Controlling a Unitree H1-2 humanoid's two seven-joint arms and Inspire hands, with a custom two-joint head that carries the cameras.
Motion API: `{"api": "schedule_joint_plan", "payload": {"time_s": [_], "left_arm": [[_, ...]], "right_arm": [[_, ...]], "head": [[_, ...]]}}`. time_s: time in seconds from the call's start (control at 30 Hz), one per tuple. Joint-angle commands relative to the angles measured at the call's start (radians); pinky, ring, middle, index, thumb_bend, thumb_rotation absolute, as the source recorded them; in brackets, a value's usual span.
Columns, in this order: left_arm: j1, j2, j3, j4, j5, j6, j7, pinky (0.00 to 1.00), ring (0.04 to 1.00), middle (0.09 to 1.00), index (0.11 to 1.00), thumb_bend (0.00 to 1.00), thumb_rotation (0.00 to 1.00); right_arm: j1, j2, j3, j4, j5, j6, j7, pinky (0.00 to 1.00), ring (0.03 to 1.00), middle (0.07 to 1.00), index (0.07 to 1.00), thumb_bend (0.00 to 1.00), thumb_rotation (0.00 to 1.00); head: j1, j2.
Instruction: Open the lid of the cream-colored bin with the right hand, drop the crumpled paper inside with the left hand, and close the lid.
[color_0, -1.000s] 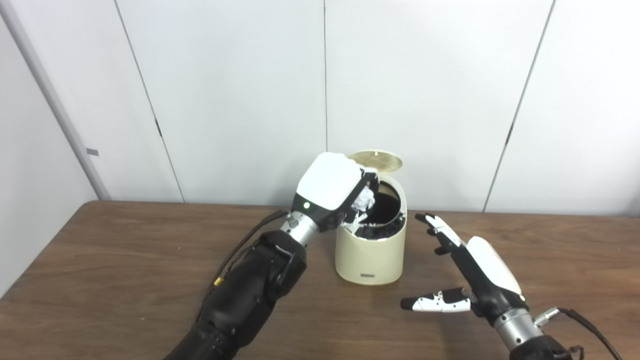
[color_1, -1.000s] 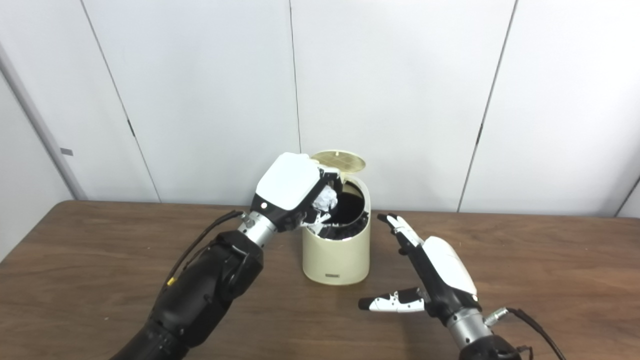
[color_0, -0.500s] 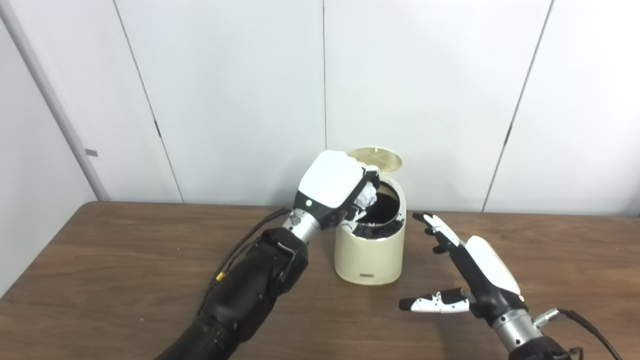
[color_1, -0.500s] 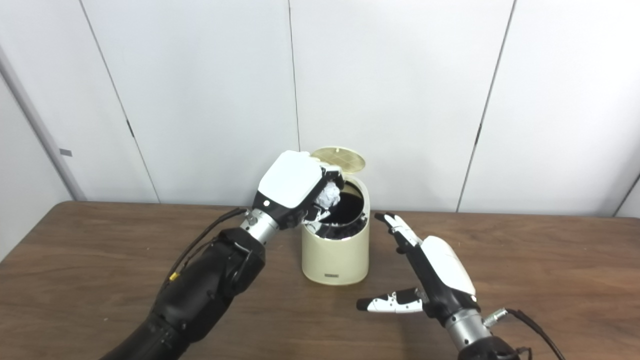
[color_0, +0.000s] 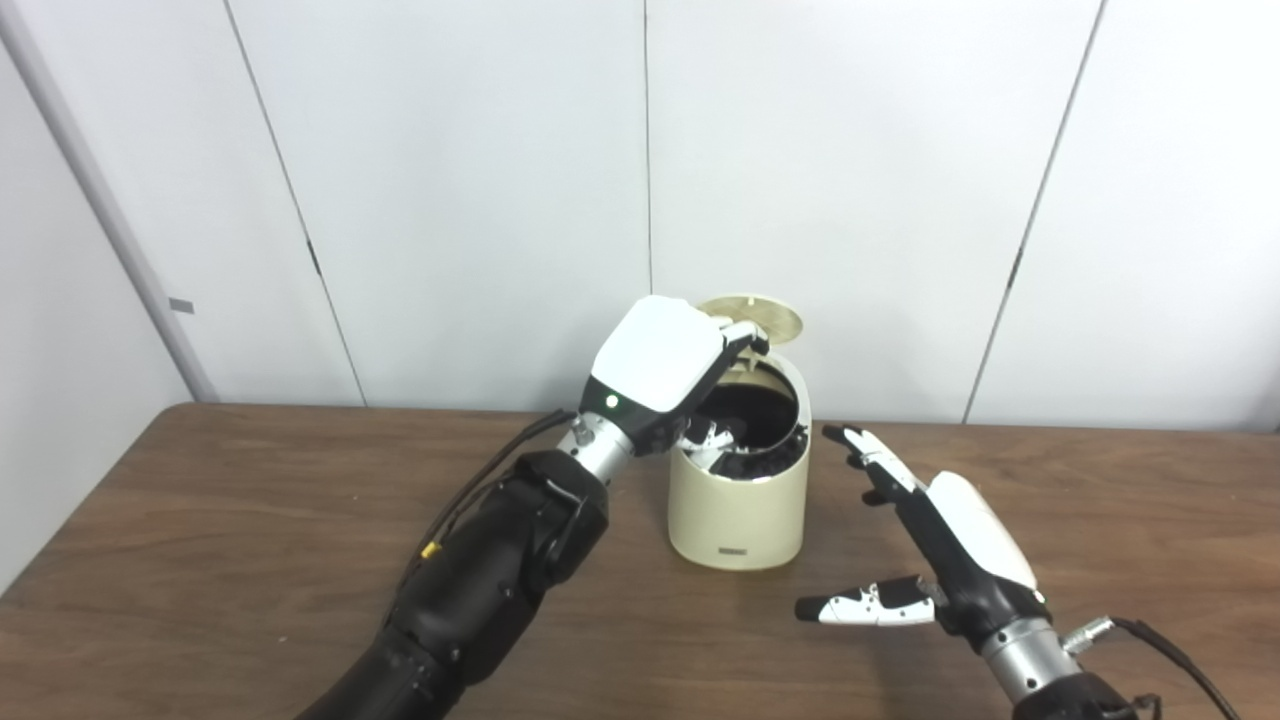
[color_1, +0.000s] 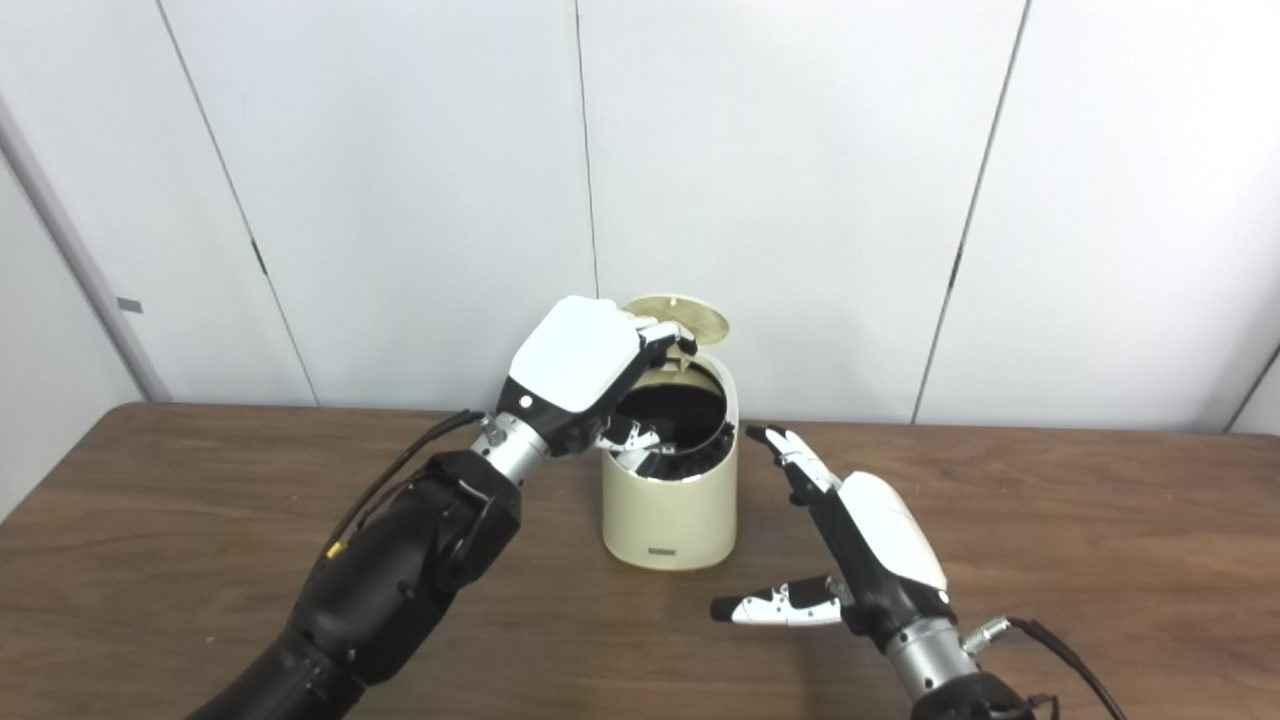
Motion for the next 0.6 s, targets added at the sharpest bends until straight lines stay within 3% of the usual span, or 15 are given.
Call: {"api": "schedule_joint_plan", "payload": {"time_s": [0.0,0.27,0.33,0.4,0.43,0.47,0.57], "left_arm": [[-0.038,0.012,0.008,-0.036,-0.001,0.008,0.01,0.63,0.63,0.632,0.698,0.9,0.15],[-0.029,0.009,0.015,-0.053,-0.008,0.015,0.0,0.64,0.624,0.624,0.673,0.87,0.15],[-0.016,0.005,0.031,-0.062,-0.041,-0.002,0.023,0.61,0.582,0.573,0.634,0.86,0.13],[0.007,-0.002,0.062,-0.08,-0.107,-0.034,0.045,0.51,0.517,0.519,0.588,0.81,0.1],[0.021,-0.005,0.078,-0.096,-0.138,-0.044,0.048,0.47,0.492,0.491,0.559,0.67,0.05],[0.04,-0.008,0.096,-0.117,-0.166,-0.051,0.05,0.44,0.476,0.477,0.543,0.6,0.02],[0.107,-0.016,0.153,-0.184,-0.268,-0.078,0.042,0.4,0.462,0.468,0.521,0.53,0.0]], "right_arm": [[-0.024,0.004,-0.006,-0.023,0.0,-0.006,-0.021,0.73,0.88,0.957,0.916,0.81,0.25],[-0.023,0.003,-0.009,-0.02,0.004,-0.011,-0.025,0.73,0.881,0.956,0.915,0.81,0.25],[-0.023,0.003,-0.012,-0.021,0.009,-0.01,-0.024,0.74,0.89,0.962,0.922,0.8,0.26],[-0.024,-0.001,-0.015,-0.022,0.013,-0.015,-0.026,0.74,0.895,0.964,0.927,0.79,0.28],[-0.025,-0.003,-0.017,-0.023,0.013,-0.017,-0.027,0.74,0.894,0.965,0.93,0.78,0.28],[-0.026,-0.003,-0.02,-0.023,0.013,-0.019,-0.031,0.73,0.892,0.965,0.931,0.78,0.29],[-0.033,-0.004,-0.03,-0.014,0.019,-0.04,-0.05,0.69,0.871,0.954,0.918,0.79,0.27]], "head": [[0.0,0.004],[0.003,0.003],[0.003,0.003],[0.003,0.003],[0.003,0.003],[0.009,0.0],[0.007,-0.001]]}}
